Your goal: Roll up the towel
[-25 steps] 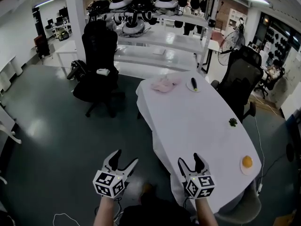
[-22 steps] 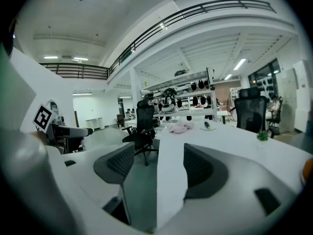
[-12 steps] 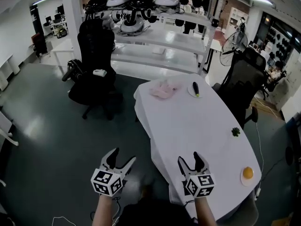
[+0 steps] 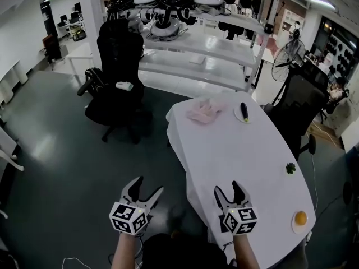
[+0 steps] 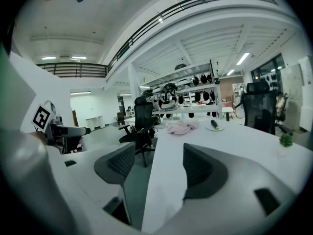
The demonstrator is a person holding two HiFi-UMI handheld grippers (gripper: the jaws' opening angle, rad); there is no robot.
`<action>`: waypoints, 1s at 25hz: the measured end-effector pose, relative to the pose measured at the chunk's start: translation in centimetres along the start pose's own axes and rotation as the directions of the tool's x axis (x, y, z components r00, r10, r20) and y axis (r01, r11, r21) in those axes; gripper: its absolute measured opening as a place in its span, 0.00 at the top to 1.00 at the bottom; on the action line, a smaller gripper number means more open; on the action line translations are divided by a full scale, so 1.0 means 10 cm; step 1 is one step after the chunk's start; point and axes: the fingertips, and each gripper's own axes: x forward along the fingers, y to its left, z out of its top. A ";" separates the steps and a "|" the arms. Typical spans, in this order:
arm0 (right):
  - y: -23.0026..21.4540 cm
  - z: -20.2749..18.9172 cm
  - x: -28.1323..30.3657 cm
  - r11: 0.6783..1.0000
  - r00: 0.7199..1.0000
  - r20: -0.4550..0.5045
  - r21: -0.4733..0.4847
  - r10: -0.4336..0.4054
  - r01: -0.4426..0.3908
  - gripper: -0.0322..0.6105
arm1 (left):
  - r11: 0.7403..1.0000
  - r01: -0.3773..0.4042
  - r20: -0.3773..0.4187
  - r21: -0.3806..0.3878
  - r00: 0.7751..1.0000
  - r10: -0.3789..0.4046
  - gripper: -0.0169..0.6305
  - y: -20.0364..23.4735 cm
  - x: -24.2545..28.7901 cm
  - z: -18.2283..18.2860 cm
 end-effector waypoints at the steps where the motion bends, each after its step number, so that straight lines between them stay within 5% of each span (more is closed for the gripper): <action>1: 0.02 -0.02 0.03 1.000 1.000 -0.006 -0.002 0.005 -0.005 0.47 | 1.000 -0.008 -0.001 -0.003 1.000 0.008 0.41 0.04 0.00 -0.01; 17: 0.20 -0.26 0.37 0.999 0.997 -0.074 0.048 0.028 -0.025 0.48 | 0.999 0.000 -0.079 -0.043 0.997 -0.004 0.41 0.27 0.08 -0.31; 25: 0.04 0.11 1.03 0.992 0.999 -0.044 0.123 -0.013 0.019 0.48 | 0.997 0.074 -0.068 -0.016 0.995 -0.075 0.42 0.72 0.82 0.11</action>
